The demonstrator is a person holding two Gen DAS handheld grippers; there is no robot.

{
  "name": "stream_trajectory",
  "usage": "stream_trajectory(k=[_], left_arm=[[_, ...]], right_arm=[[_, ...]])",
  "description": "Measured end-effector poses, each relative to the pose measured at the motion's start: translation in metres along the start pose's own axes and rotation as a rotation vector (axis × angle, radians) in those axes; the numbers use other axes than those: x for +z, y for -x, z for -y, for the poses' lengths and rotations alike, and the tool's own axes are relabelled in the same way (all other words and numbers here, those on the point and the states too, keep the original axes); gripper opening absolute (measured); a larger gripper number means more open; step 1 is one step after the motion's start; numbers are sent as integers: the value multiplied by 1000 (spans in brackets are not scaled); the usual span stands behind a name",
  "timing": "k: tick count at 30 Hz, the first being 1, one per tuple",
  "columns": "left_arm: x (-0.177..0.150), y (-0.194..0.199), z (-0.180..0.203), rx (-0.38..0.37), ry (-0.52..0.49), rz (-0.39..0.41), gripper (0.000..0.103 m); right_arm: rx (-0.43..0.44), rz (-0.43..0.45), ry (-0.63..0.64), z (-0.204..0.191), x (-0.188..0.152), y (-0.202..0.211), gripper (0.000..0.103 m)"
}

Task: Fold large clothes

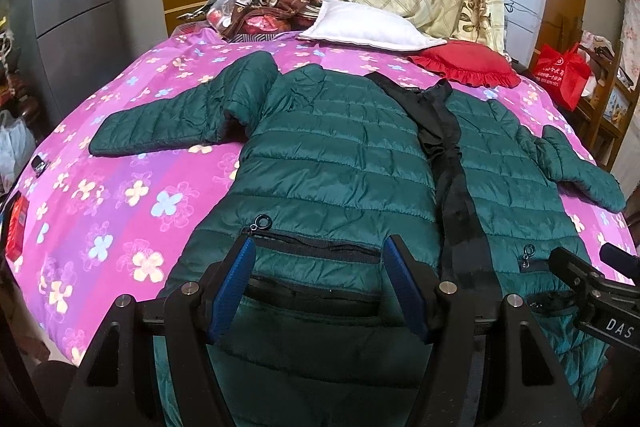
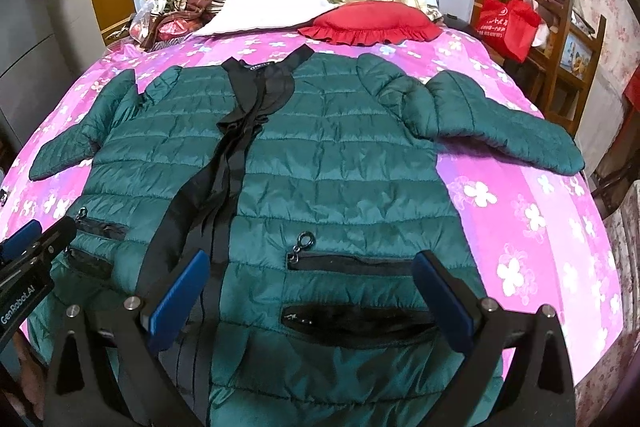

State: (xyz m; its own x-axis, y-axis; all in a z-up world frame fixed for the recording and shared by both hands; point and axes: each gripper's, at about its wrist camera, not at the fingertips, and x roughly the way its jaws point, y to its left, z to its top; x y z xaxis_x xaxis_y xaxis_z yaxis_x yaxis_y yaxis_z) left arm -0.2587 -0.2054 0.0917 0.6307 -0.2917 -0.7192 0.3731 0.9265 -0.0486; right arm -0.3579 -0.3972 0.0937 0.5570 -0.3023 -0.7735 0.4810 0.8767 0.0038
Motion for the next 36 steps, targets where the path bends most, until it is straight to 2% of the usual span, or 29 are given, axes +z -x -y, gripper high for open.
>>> stream_trajectory(k=[8,14,29,36], left_arm=[[10,-7,0,-2,4,0,41],[18,-15,2,-8,5,-12,41],[37,-37,-5,9,33,-36,41],[53,-46,-8,19,33,-20,41]], right_arm=[[-1,-18,-5,-2,9,-8,103],[34,-20,-39,0,16,-14,103],[15,-20,-20,-5,39,-32,103],[17,-17,-24,-10,57,-46,103]])
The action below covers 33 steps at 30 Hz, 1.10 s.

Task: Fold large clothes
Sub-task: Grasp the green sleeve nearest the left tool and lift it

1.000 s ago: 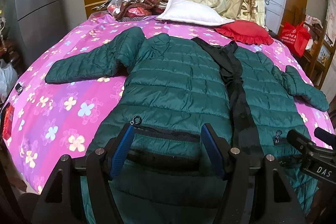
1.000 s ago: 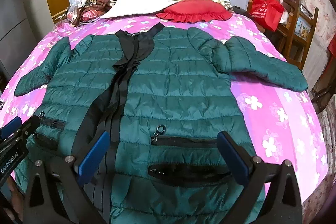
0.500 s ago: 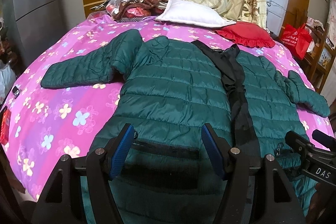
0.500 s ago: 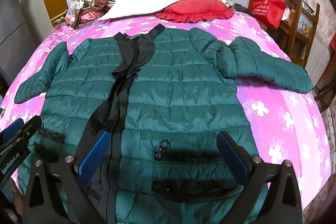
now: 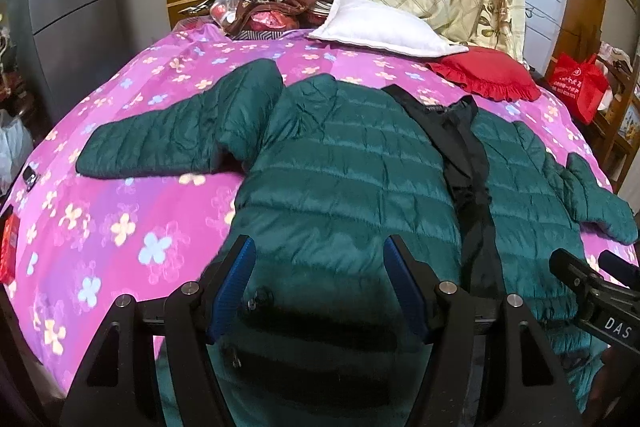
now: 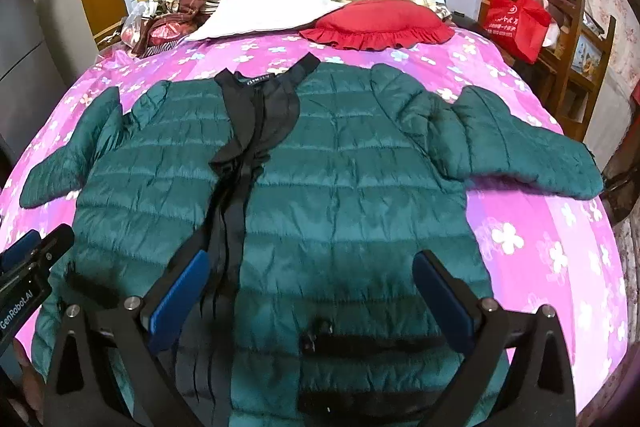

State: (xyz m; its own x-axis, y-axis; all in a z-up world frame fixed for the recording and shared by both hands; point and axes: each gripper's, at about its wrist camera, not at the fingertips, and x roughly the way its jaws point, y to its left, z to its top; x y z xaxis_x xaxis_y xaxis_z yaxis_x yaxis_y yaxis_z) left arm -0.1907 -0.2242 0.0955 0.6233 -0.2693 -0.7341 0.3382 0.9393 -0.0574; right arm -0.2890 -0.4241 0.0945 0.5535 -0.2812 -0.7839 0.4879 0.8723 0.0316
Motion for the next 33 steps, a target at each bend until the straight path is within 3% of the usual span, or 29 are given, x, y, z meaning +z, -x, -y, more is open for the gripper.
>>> stream_trajectory(k=[15,33], left_arm=[[29,-27,-12,17,23,0,41],[47,-43,-71,56,139,-9,41]], right_arm=[[12,-23,2,-13,29,-38,103],[12,-33,42,-37,46,-66,103]])
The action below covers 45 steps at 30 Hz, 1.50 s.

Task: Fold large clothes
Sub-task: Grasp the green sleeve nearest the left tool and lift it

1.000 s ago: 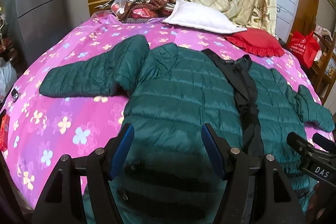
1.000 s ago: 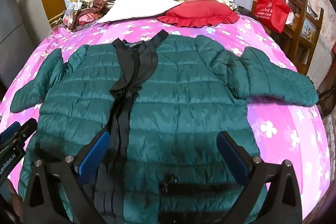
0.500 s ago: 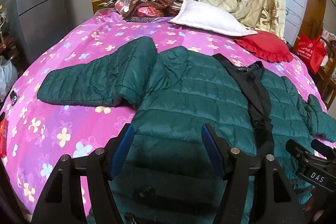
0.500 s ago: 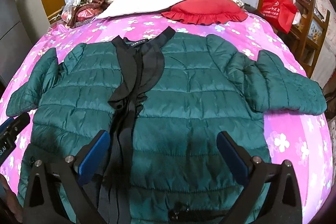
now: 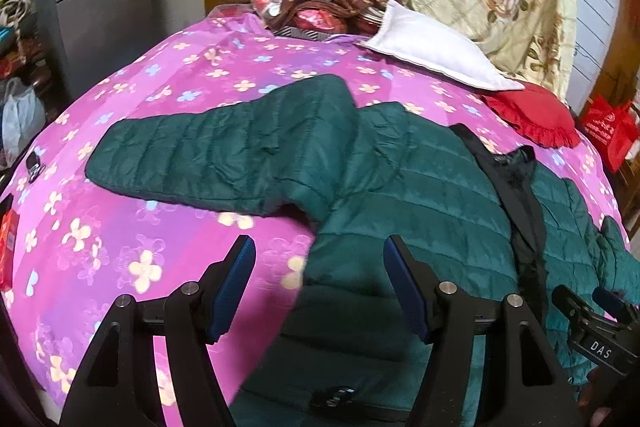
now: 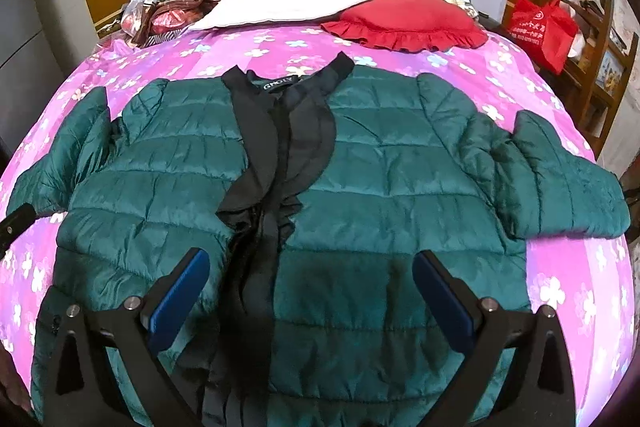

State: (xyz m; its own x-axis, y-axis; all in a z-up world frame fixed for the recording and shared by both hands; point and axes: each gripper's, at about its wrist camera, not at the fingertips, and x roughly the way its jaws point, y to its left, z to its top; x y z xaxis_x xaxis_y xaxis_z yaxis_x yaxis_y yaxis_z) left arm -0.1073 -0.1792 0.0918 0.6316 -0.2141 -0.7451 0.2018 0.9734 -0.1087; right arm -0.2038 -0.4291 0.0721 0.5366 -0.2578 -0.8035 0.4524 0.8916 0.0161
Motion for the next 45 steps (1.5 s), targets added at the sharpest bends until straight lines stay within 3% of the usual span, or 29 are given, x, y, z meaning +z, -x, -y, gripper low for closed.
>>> stream_trajectory(k=[14,20,31,36,38,40,42,45], left_arm=[[14,-11,-81,111,144,4,41],[22,-27,-124,203,209,-6,41],[37,-68,-236,361,463,-18,41],[41,-97,-250,323,502,-52,41],[41,-108,-251,302,500,-59,35],[42,-108,-249,279,490,-16,0],[43,-107,-250,253,503,-23,0],[47,-85,-241,237,484,31,0]], right_arm=[[43,-27,18,-16,-4,-4,103],[43,-39,25,-17,-5,-4,103],[72,-25,9,-16,-10,-2,103],[75,-21,14,-18,-9,0,103],[75,-24,14,-19,-9,-1,103],[78,-25,8,-19,-9,-2,103],[79,-29,4,-18,-10,-3,103],[73,-30,5,-15,-10,-3,103]])
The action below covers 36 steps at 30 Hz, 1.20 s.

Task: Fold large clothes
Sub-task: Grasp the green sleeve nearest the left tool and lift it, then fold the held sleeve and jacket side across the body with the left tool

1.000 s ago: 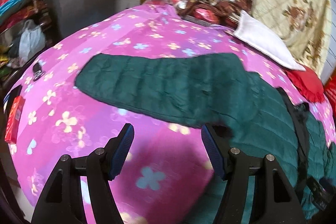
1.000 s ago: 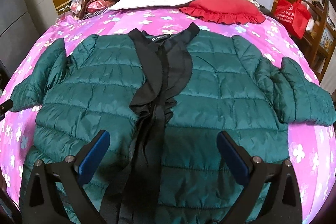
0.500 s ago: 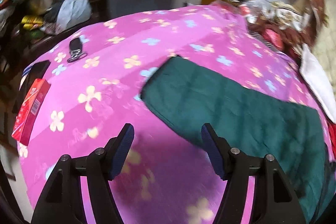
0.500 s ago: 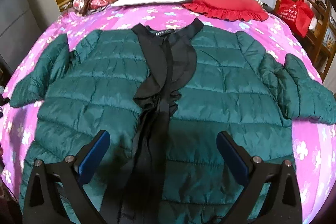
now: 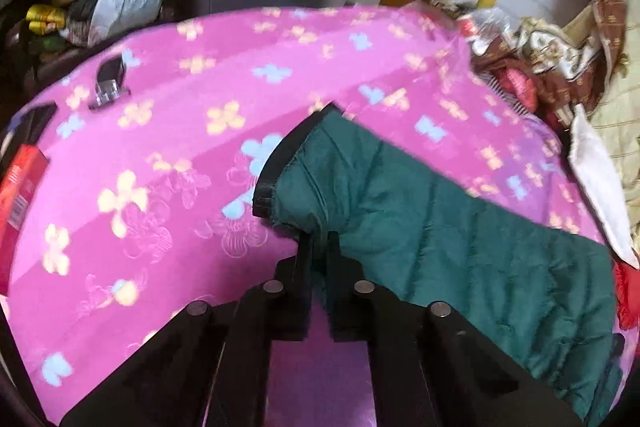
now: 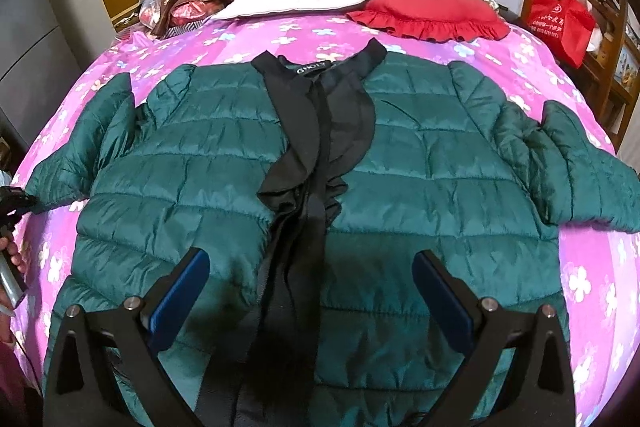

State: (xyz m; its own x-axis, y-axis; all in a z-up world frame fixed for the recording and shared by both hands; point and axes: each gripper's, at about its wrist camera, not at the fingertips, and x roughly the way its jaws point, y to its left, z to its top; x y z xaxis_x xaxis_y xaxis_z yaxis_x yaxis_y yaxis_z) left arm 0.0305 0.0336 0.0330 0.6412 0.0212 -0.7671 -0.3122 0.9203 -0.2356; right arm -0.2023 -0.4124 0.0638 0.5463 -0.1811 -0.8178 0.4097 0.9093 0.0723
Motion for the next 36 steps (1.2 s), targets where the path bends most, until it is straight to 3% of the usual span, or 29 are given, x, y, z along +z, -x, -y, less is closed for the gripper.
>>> stream_trajectory(k=[8,13,26,36], left_arm=[[-8,101,52,-135,-184,174,0],[-21,149,91,-232,-300,217,0],[-99,218,199,-434,-544,190,0],[-184,204,282,-469,-723,81,0]], right_arm=[[4,3,-30,10,-3,6,103],[6,19,-37,14,-5,17,103],[-12,64,-110,59,-12,47,103],[-39,58,-165,98,-18,49,103]])
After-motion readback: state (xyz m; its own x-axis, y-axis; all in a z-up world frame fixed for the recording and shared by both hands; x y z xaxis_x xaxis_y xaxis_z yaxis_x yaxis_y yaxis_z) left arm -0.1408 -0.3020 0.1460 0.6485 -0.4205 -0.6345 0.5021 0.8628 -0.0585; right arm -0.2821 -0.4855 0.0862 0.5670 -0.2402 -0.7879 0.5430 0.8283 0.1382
